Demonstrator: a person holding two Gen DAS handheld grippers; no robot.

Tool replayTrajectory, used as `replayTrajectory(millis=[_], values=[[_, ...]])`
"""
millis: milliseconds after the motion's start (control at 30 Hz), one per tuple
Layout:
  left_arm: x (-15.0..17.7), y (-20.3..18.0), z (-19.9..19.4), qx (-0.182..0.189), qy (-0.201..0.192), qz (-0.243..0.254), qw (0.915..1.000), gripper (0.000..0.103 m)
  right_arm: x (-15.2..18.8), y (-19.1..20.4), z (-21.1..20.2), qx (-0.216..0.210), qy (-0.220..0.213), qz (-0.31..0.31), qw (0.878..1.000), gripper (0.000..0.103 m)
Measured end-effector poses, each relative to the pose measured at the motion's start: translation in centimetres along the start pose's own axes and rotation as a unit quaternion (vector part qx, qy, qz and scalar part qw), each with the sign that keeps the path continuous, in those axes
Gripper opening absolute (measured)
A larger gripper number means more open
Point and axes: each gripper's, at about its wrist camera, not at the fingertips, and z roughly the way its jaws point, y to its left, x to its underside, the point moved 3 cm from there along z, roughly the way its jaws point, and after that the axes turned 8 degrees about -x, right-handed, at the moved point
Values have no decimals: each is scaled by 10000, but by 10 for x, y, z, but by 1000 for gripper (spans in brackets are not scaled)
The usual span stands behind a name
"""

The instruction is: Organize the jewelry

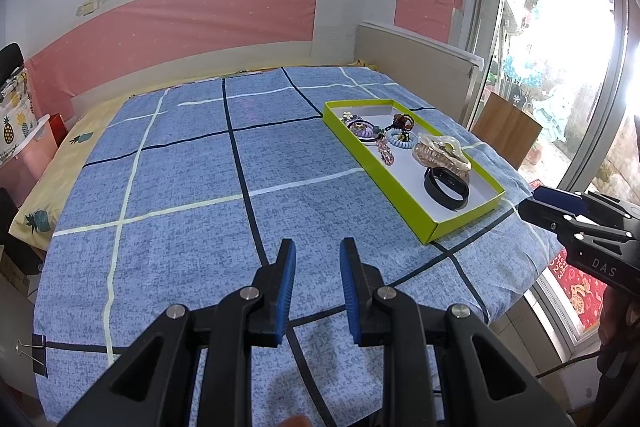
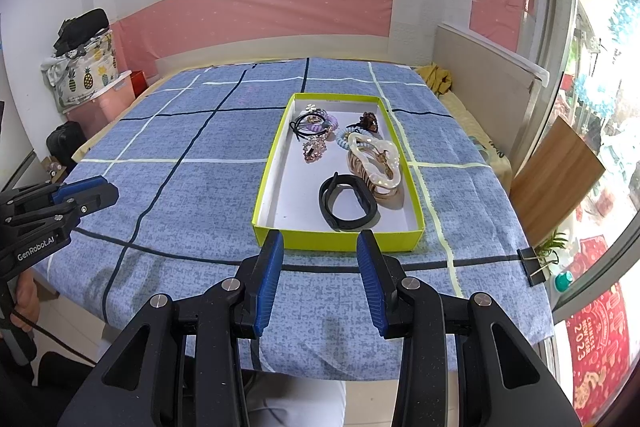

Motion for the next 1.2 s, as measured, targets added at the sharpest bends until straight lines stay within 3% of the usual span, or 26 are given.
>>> replayTrajectory(millis=[1200], values=[[1, 0, 3, -111, -43, -25, 9999, 24, 3, -5, 1, 29, 30, 51, 10000, 39]])
